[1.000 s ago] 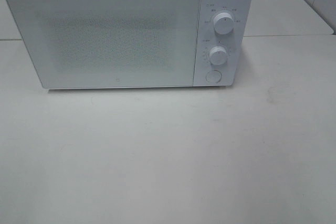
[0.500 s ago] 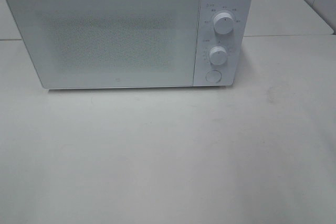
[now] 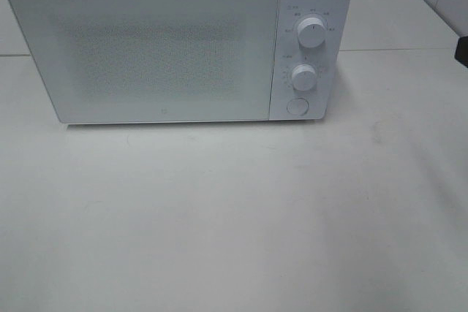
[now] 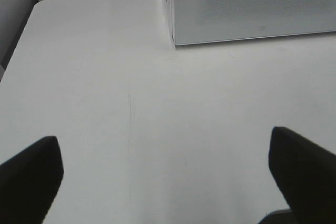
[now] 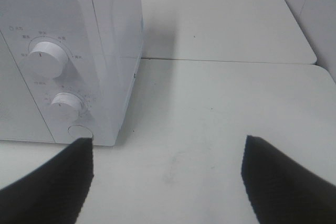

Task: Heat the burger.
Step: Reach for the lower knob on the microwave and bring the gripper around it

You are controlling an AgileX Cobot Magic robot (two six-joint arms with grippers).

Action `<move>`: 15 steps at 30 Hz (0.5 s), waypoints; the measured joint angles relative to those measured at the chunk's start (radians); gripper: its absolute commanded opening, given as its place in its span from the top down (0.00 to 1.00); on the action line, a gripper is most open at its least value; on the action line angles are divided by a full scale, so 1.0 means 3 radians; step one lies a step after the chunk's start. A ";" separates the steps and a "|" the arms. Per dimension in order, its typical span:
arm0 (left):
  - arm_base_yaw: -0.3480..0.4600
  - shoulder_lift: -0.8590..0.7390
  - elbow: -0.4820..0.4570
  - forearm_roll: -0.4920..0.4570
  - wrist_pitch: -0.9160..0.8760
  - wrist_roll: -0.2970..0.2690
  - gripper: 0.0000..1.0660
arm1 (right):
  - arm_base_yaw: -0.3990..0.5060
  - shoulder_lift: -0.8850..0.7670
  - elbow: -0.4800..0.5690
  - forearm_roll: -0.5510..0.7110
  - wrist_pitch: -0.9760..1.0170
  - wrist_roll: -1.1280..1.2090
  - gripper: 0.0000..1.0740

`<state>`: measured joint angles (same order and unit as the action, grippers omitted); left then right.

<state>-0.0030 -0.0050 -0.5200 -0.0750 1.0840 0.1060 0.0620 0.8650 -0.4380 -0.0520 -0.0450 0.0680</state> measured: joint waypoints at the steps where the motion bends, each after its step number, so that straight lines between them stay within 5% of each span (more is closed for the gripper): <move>1: 0.0000 0.0000 0.0000 0.0000 0.0000 0.0000 0.05 | 0.0000 0.0140 0.0000 0.0000 -0.0133 0.0073 0.29; 15: 0.0000 0.0000 0.0000 0.0000 0.0000 0.0000 0.05 | 0.0000 0.1040 0.0293 0.0323 -0.1723 0.0070 0.29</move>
<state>-0.0030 -0.0050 -0.5200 -0.0750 1.0840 0.1060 0.0620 1.1770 -0.3500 0.0450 -0.5620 0.0890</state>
